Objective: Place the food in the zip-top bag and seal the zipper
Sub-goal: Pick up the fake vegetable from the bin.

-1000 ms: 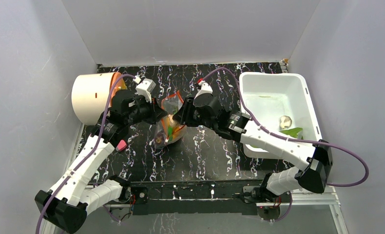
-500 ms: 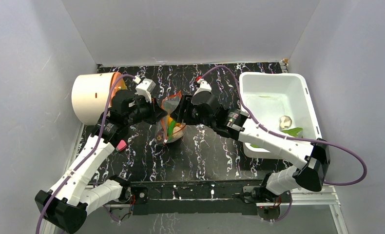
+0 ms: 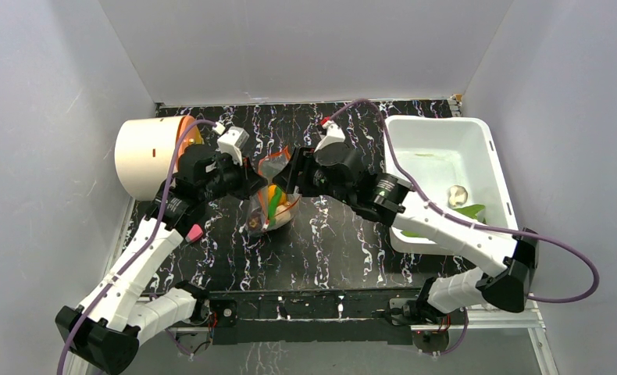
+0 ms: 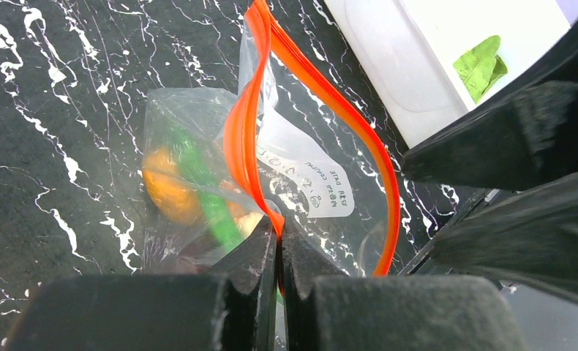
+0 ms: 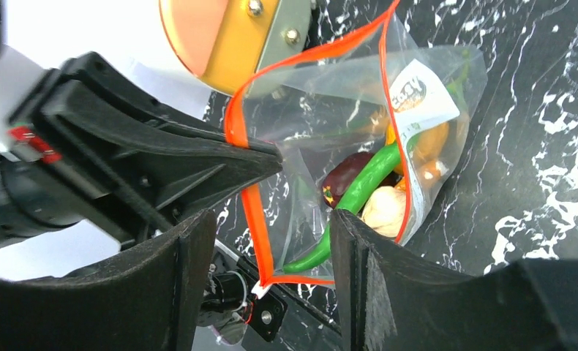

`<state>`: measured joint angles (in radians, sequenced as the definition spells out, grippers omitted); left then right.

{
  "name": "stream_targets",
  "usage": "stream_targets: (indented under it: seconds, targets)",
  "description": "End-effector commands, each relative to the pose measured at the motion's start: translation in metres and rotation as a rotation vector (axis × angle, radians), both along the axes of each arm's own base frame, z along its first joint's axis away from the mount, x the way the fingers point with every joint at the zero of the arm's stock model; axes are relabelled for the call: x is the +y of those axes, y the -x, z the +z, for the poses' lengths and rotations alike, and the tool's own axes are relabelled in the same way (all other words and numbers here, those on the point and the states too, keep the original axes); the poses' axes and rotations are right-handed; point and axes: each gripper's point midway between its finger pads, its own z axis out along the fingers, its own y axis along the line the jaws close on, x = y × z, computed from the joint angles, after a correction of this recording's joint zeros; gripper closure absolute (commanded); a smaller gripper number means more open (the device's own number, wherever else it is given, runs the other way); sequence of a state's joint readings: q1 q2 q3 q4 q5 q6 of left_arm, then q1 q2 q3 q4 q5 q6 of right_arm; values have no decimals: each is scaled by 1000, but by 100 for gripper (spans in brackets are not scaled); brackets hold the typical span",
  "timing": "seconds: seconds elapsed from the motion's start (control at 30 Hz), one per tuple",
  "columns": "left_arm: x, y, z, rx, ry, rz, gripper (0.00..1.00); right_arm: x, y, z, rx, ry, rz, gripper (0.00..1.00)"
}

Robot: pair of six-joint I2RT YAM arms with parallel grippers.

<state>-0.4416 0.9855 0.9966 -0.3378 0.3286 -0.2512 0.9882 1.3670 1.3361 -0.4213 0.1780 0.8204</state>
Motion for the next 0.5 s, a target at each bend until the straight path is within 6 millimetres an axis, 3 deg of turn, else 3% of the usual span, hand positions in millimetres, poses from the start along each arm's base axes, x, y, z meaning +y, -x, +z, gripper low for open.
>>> stream_targets:
  seconds: [0.0,0.23,0.33,0.47]
  targets:
    - [1,5,22,-61,32,0,100,-19,0,82,-195,-101,-20,43]
    - [3,9,30,-107,28,-22,100,-80,-23,94,-328,95,-215,43]
    - [-1,14,38,-170,65,-59,100,-108,-37,88,-353,198,-321,40]
    - [1,20,36,-180,64,-68,100,-151,-65,72,-326,316,-432,41]
